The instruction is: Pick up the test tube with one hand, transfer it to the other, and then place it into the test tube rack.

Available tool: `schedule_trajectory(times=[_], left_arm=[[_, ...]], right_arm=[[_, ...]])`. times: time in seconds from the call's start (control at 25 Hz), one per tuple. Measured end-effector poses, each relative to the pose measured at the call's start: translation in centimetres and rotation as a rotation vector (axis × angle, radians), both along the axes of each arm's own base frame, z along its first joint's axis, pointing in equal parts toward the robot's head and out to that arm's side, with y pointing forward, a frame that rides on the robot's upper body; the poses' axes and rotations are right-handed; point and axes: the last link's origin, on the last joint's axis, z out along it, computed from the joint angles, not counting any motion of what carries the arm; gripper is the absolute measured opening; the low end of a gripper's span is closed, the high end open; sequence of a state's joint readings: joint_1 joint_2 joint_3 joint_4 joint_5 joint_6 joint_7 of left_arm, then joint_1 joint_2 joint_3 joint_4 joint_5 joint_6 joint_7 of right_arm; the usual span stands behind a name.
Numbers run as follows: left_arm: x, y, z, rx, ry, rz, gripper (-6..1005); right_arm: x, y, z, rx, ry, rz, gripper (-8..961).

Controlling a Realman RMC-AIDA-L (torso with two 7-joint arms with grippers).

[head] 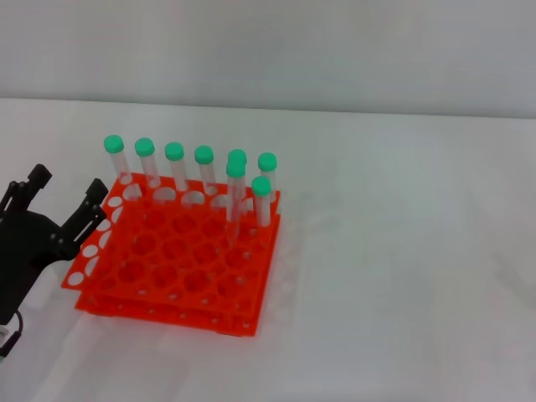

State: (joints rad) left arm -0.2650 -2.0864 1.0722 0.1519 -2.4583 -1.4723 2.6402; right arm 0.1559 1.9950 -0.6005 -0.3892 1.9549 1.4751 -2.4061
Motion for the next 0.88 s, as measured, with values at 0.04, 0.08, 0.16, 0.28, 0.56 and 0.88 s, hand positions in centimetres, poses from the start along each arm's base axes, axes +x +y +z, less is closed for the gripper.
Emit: schedule_trajectory(times=[0.04,0.08,0.16,0.28,0.56,0.88], left_arm=[[0.0,0.0,-0.1,0.004,0.002,0.004,871],[0.0,0.2,-0.1,0.009,0.001,0.008,871],[0.0,0.3,-0.1,0.015,-0.003,0.012,871],[0.1,0.5,0.1,0.029,-0.010,0.012,870],[1.2,1.4,0.6,0.063,-0.044,-0.028,870],[1.2,1.0,1.4,0.111,-0.071,-0.042,870]], right_arm=[[0.1,-0.1,0.1,0.008,0.001,-0.005,858],[0.2,-0.2,0.4,0.018,0.005,-0.011,858],[0.5,-0.5,0.8,0.038,0.016,-0.019,858],[0.8,-0.8,1.5,0.078,0.029,-0.037,858],[1.3,-1.1,2.0,0.121,0.061,-0.065,858],[2.1,-2.3,1.9,0.196,0.109,-0.109,858]])
